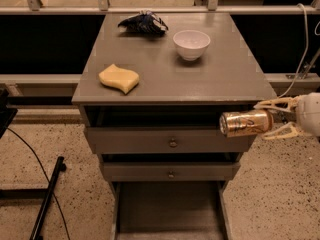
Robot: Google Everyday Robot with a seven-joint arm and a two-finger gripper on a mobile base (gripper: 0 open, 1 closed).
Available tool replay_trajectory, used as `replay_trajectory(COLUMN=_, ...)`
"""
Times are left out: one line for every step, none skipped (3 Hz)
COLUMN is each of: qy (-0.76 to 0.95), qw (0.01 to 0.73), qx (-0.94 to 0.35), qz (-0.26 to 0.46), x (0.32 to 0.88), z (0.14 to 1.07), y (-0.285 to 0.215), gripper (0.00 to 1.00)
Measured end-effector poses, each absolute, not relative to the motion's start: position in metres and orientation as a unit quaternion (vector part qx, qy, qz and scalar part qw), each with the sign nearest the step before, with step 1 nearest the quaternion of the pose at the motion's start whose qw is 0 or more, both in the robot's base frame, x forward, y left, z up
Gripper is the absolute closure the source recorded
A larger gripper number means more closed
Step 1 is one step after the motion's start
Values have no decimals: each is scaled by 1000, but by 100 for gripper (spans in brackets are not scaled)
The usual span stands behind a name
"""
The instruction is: Pick orange can from bottom drawer and place on counter
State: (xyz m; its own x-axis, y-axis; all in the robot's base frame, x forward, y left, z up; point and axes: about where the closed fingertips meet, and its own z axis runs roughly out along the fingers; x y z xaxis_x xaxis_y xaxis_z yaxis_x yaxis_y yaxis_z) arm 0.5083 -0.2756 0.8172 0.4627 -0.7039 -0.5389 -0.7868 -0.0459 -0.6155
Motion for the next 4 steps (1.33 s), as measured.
replay_trajectory(qy=521, qw=457, qx=-720, qz=33, x=524, z=842, y=-267, gripper=100)
replay_trajectory(qy=533, qw=465, qx=-707, qz=23, x=544, z=859, y=-257, gripper=100)
replay_trajectory(qy=541, qw=480, qx=-690, qz=20, x=565, z=871, y=-246, gripper=100)
replay_trajectory(qy=543, qw=491, qx=-681, qz=25, x=584, z=876, y=-232, gripper=100)
